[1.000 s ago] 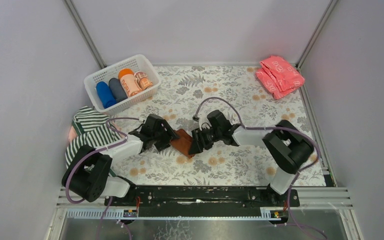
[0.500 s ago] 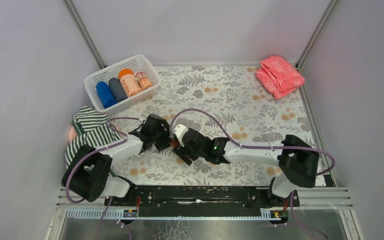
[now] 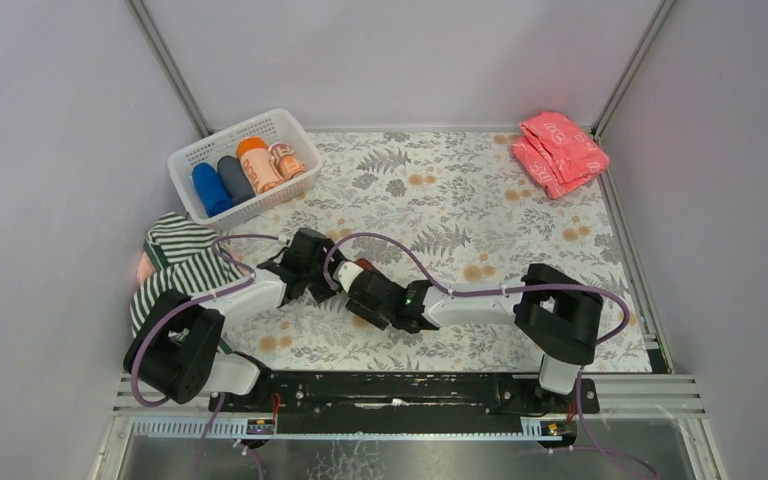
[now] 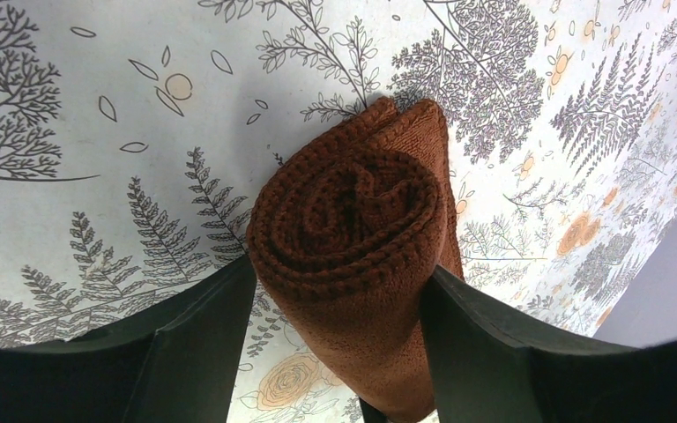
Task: Roll the towels
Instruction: Roll the towel at the center of the board.
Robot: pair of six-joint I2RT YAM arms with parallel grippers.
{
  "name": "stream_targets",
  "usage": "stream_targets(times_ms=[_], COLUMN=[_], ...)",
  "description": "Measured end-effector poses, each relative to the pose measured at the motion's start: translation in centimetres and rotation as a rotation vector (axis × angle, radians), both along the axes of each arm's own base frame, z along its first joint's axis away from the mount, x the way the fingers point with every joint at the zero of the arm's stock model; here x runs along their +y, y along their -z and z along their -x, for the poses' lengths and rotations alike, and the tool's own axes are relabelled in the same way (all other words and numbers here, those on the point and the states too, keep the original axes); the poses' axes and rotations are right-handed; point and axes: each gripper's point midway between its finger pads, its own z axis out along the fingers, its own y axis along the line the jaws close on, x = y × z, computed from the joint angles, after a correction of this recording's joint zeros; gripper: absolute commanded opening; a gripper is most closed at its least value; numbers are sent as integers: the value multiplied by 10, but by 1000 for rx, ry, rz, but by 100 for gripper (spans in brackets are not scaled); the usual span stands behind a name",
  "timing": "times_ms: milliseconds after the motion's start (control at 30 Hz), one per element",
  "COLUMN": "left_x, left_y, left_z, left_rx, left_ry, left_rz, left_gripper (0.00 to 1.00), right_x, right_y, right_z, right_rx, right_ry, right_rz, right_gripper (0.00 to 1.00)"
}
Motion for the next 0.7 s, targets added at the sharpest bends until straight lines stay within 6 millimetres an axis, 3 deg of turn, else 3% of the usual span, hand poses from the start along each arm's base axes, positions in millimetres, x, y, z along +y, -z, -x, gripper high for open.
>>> stream_targets(times_ms=[200,533,700], left_x=[3,11,12], left_y=[-5,-40,-34], left_z=[4,18,31], left_rx=[-4,-84,-66], left_ry=[-5,-32,-43], left_rz=[-4,48,86], left_gripper=[75,81,81], right_x=[4,16,21], right_y=[2,-4,-7], right_z=[1,-7,-2], right_rx=[64,412,554], right_ry=[6,115,140], right_rz=[-40,-332,-440], right_gripper=[40,36,33])
